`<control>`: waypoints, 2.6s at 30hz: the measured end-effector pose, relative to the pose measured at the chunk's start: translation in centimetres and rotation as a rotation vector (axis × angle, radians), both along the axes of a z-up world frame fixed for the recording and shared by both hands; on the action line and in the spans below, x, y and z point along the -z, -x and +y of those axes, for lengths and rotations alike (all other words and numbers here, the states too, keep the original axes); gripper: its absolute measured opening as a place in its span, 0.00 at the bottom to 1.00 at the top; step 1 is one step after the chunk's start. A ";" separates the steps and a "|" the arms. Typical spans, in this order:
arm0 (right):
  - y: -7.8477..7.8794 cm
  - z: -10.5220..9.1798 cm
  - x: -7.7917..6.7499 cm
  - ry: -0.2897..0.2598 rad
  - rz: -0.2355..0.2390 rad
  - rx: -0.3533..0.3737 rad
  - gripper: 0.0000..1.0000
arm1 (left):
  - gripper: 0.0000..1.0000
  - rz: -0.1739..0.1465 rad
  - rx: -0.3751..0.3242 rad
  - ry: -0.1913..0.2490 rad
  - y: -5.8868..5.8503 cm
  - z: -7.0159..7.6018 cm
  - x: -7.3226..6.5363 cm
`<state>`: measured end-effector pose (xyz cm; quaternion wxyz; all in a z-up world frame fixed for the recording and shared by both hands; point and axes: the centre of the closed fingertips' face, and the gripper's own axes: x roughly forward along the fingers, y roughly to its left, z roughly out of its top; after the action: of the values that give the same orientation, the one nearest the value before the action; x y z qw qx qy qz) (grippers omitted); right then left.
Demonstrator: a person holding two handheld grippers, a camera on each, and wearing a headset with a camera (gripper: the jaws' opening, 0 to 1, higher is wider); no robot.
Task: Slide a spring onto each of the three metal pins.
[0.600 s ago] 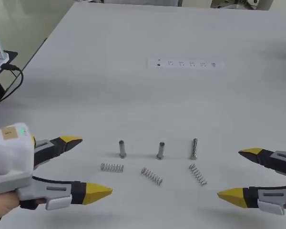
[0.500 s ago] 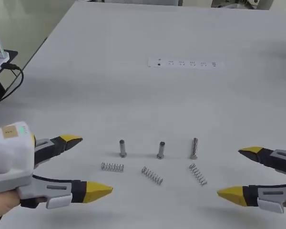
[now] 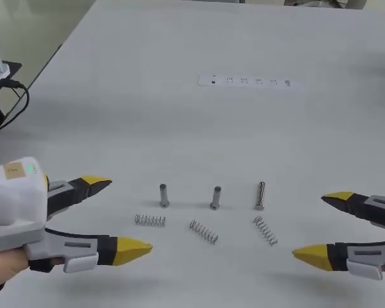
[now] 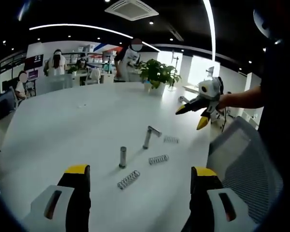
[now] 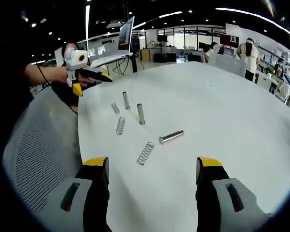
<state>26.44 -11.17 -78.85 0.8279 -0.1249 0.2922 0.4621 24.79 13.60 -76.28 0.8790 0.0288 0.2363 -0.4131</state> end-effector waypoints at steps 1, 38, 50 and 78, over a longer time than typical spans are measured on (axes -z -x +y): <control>-0.1 0.0 0.0 0.002 0.000 -0.001 0.73 | 0.82 0.001 0.000 0.001 0.0 0.0 0.0; -6.6 2.4 -0.2 -0.004 0.104 0.128 0.59 | 0.81 0.011 -0.006 0.005 0.1 0.2 0.3; -7.7 3.2 0.3 -0.022 0.163 0.175 0.53 | 0.80 0.009 -0.016 0.005 0.1 0.6 0.3; -9.2 3.9 2.9 0.023 0.413 0.379 0.20 | 0.78 0.014 -0.016 0.007 0.1 0.6 0.4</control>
<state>35.67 -7.31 -81.72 0.8211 0.0194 0.4779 0.3115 24.66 14.16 -76.71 0.8807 0.0207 0.2413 -0.4071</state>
